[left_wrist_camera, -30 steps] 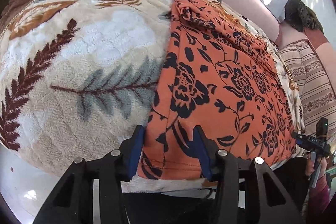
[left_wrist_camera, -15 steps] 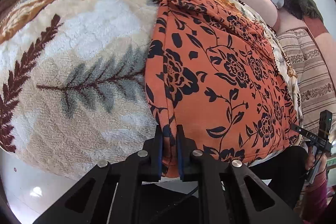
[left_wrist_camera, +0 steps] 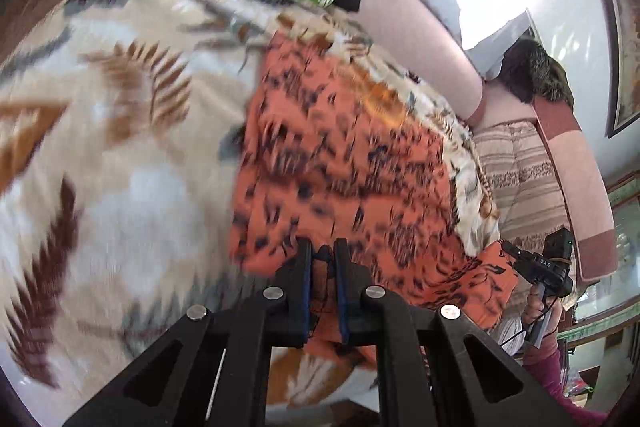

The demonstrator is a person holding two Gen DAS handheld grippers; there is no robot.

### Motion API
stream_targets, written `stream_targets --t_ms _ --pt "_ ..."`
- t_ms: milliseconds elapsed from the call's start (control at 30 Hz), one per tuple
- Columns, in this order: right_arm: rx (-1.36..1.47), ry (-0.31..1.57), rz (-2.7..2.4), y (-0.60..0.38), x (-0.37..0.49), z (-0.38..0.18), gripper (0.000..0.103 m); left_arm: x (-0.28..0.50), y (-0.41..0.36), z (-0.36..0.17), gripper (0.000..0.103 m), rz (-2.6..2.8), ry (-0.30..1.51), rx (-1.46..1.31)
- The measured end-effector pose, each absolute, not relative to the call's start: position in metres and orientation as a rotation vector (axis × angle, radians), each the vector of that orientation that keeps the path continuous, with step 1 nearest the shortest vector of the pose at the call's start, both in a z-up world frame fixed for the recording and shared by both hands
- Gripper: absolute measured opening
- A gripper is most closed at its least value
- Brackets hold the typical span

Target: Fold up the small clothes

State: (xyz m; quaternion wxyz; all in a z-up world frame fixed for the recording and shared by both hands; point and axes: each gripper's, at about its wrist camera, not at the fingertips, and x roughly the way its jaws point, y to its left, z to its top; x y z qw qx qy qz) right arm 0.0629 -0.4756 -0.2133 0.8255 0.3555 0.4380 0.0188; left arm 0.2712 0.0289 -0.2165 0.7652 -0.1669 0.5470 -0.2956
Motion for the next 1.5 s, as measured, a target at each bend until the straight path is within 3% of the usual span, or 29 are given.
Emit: stream_targets --t_ms 200,367,600,633,700,767,867,900,1000,1133,1267,1500 --pt "0.815 0.846 -0.064 -0.535 0.175 -0.204 0.008 0.397 -0.01 -0.2 0.007 -0.596 1.139 -0.37" --pt "1.032 0.812 -0.175 -0.594 0.27 -0.262 0.008 0.499 -0.041 -0.238 0.007 -0.469 1.097 -0.43" --pt "1.3 0.566 -0.331 -0.649 0.275 -0.332 0.012 0.517 -0.042 -0.29 0.009 -0.425 1.104 -0.496" --pt "1.3 0.554 -0.313 -0.653 0.27 -0.332 0.015 0.513 -0.037 -0.291 0.013 -0.436 1.113 -0.499" --pt "1.233 0.575 -0.27 -0.652 0.261 -0.321 0.021 0.504 -0.023 -0.291 0.057 -0.446 1.133 -0.527" --pt "1.145 0.581 -0.232 -0.642 0.246 -0.304 0.021 0.495 -0.01 -0.287 0.074 -0.433 1.14 -0.563" --pt "1.042 0.574 -0.176 -0.611 0.211 -0.281 0.025 0.49 -0.015 -0.282 0.074 -0.465 1.173 -0.567" --pt "1.023 0.573 -0.163 -0.6 0.199 -0.278 0.032 0.49 -0.019 -0.283 0.074 -0.46 1.191 -0.542" --pt "0.966 0.572 -0.169 -0.568 0.175 -0.28 0.077 0.493 -0.043 -0.288 0.074 -0.425 1.29 -0.424" --pt "0.88 0.638 -0.131 -0.561 0.206 -0.271 0.077 0.494 -0.063 -0.306 0.073 -0.34 1.373 -0.28" --pt "0.755 0.695 -0.126 -0.57 0.258 -0.255 0.075 0.493 -0.07 -0.313 0.04 -0.367 1.38 -0.26" --pt "0.558 0.835 -0.23 -0.584 0.361 -0.273 0.072 0.499 -0.079 -0.313 0.034 -0.413 1.366 -0.181"
